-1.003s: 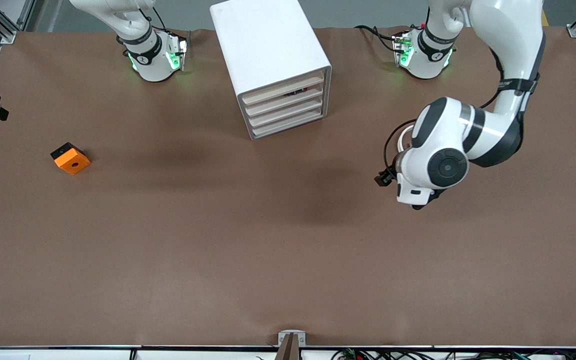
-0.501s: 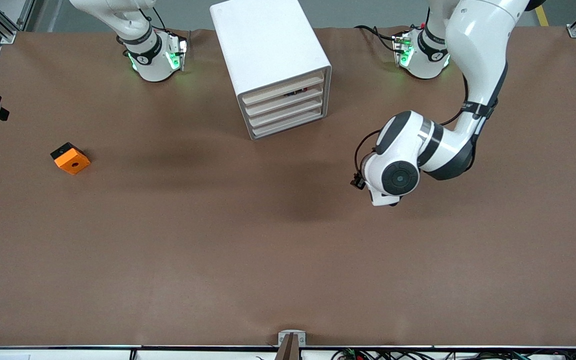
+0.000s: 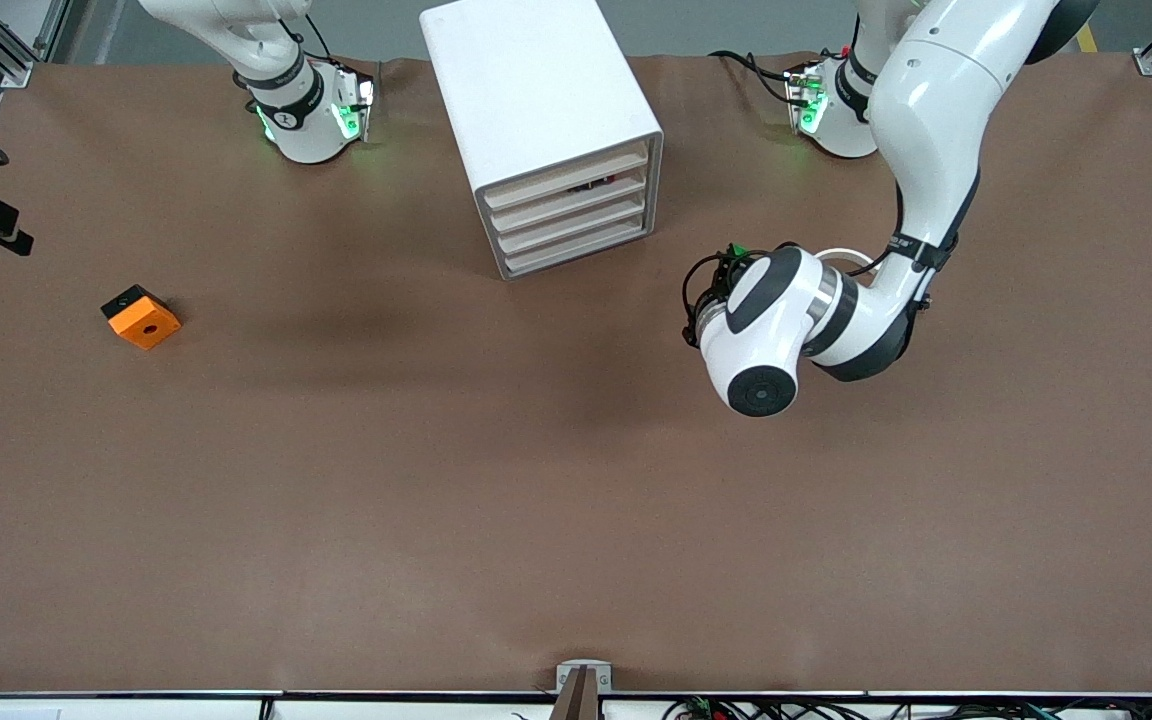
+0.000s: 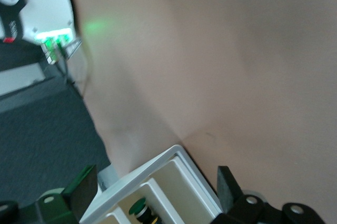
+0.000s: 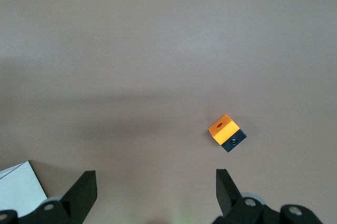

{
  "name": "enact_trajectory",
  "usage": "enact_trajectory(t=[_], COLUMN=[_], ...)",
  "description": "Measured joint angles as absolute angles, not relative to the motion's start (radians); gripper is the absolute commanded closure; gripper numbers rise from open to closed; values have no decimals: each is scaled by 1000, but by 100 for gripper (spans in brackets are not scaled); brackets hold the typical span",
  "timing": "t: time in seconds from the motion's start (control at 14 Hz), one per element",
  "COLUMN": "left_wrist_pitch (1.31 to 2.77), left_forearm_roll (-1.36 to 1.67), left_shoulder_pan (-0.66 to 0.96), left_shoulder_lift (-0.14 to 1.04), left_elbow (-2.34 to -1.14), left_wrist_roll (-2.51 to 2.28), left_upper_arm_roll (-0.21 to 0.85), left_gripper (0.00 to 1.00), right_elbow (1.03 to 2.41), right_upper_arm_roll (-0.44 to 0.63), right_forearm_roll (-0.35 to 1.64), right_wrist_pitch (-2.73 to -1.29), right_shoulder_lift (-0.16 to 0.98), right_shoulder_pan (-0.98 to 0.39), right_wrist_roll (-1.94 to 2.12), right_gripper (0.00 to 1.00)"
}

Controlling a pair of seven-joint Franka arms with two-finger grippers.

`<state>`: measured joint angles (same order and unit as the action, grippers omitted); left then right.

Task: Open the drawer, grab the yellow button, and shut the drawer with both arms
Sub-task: 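Grasp the drawer front of the white cabinet with the left gripper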

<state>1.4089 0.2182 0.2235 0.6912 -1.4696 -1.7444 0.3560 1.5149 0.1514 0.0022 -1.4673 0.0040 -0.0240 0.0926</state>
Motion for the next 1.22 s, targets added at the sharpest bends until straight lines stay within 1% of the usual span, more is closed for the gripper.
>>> enact_trajectory(t=[0.43, 0.79, 1.15, 1.22], left_wrist_pitch=[1254, 1231, 1124, 1112], left_forearm_roll=[391, 500, 606, 626], left_shoulder_pan=[223, 222, 225, 228], left_shoulder_lift=[736, 798, 823, 823], left_elbow=[-1464, -1450, -1445, -1443], left_wrist_roll=[-1960, -2113, -2257, -2273], left_upper_arm_roll=[361, 362, 364, 365], left_gripper=[0, 0, 0, 6], right_elbow=[1514, 1514, 1514, 1514], right_upper_arm_roll=[148, 150, 151, 152], right_forearm_roll=[5, 5, 4, 4], right_wrist_pitch=[-1476, -1483, -1545, -1552], right_shoulder_lift=[40, 68, 145, 153], right_shoulder_pan=[-41, -48, -47, -46], right_wrist_roll=[97, 97, 97, 97], right_gripper=[0, 0, 0, 0])
